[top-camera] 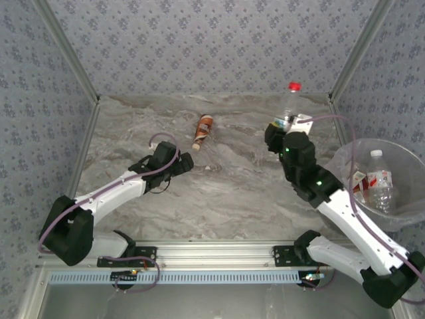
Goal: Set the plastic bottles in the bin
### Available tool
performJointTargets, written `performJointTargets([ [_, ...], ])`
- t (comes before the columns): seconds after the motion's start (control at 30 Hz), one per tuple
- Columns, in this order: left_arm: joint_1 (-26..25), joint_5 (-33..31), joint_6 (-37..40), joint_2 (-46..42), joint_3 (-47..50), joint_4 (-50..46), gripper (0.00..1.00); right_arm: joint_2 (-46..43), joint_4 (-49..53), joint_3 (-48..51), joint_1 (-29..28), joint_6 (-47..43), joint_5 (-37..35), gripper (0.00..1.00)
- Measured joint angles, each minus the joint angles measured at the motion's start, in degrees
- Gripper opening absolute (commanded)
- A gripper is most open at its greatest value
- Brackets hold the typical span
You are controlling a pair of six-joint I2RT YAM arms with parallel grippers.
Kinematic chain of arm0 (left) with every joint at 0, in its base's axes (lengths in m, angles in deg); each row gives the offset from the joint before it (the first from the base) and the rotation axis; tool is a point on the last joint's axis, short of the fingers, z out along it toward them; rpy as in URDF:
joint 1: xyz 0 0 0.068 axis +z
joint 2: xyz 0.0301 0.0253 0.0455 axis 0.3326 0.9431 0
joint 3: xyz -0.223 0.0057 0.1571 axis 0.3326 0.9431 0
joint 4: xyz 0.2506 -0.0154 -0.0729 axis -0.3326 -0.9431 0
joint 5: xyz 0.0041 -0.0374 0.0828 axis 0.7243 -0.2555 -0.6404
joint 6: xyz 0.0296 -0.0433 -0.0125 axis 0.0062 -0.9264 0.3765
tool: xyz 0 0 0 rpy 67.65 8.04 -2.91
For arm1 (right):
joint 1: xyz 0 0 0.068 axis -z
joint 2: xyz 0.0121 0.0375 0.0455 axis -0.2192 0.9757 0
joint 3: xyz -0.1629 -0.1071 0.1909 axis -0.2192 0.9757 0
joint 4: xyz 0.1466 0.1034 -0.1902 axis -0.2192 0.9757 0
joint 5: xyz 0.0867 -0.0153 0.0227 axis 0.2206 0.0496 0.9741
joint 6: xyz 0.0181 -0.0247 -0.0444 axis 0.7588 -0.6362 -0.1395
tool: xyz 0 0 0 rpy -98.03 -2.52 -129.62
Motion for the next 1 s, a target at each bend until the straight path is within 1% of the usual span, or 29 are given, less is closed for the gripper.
performJointTargets([
  [0.13,0.0,0.42,0.0,0.07,0.0,0.22,1.0,-5.22,4.28,-1.36,3.19,-1.53,-0.57,0.41],
  [0.27,0.0,1.2,0.0,0.79,0.0,0.74,1.0,-8.52,8.46,-3.5,5.68,-3.32,-1.38,0.41],
  [0.5,0.0,1.95,0.0,2.01,-0.04,1.49,1.0,-9.84,17.73,-7.76,10.62,-4.04,-4.59,0.4],
  [0.73,0.0,2.78,0.0,3.04,-0.31,1.9,0.99,-9.33,26.47,-12.17,20.52,-5.14,-6.45,0.41],
  [1.0,0.0,3.04,0.0,4.72,-1.53,2.08,0.99,-7.63,32.04,-15.91,33.03,-6.36,-6.05,0.41],
])
